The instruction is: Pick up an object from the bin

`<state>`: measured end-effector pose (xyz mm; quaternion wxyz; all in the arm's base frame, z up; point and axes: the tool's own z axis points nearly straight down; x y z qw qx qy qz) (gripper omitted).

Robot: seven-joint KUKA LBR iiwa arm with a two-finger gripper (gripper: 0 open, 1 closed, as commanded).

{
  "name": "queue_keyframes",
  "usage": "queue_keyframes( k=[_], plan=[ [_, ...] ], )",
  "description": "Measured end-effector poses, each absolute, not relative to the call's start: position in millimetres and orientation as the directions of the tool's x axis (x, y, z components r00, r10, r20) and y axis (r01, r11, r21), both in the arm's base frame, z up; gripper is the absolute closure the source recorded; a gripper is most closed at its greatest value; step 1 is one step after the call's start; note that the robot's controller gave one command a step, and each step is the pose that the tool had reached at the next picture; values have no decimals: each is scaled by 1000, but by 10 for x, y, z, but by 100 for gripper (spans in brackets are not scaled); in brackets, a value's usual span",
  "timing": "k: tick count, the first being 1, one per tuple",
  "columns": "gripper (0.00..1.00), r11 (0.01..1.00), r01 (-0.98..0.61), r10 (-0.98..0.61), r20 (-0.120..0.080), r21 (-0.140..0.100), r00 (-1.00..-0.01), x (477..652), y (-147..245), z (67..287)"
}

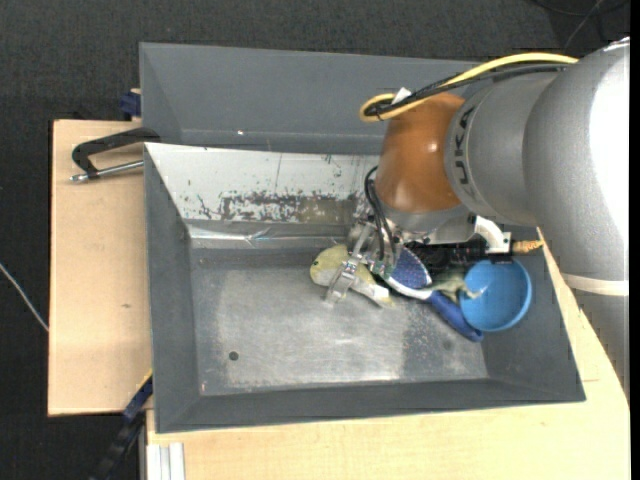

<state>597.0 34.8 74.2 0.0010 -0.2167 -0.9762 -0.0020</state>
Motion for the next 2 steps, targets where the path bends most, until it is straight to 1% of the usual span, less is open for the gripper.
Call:
queue_keyframes(
  k=[1, 2],
  plan=[
    [0, 907, 421, 421, -1, 3, -907, 5979, 361, 756],
    [100, 907, 421, 421, 2, 5, -907, 5989, 376, 789]
  ],
)
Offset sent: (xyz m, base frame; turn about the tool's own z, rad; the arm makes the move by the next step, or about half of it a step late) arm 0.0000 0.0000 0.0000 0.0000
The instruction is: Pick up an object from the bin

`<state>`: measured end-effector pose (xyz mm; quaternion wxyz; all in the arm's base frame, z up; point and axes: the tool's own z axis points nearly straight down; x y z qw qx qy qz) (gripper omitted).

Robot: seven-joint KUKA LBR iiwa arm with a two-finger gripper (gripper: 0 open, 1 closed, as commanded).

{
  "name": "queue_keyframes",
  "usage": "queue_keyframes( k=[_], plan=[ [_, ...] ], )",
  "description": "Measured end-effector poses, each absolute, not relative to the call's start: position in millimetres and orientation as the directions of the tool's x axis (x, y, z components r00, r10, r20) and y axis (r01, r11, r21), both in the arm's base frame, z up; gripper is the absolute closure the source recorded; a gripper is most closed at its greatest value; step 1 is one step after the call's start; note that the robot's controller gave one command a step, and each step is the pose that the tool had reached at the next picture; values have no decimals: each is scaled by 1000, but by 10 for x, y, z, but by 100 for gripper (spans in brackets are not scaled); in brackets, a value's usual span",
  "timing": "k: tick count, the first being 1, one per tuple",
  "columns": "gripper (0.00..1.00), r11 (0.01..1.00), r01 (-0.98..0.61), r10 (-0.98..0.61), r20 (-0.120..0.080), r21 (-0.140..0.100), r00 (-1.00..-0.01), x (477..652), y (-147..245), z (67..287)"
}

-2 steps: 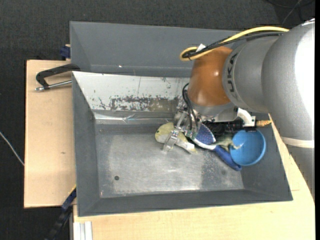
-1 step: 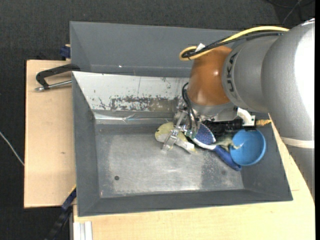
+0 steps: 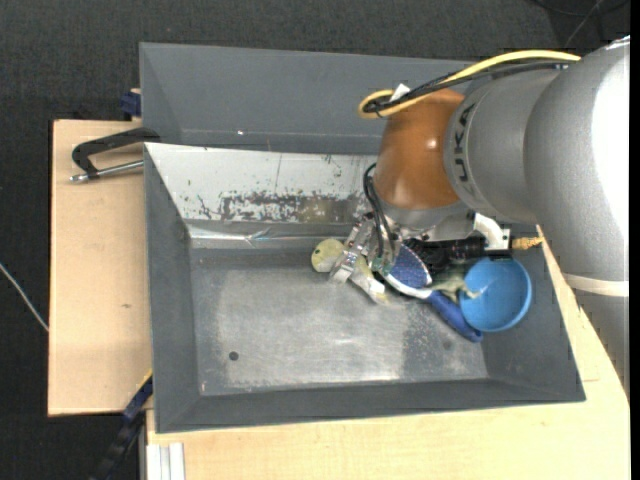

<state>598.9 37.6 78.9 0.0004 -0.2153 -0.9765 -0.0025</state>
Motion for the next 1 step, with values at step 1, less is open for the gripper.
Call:
queue_keyframes(
  k=[1],
  plan=[
    [100, 908, 419, 419, -12, 8, -908, 6019, 388, 1603]
  ],
)
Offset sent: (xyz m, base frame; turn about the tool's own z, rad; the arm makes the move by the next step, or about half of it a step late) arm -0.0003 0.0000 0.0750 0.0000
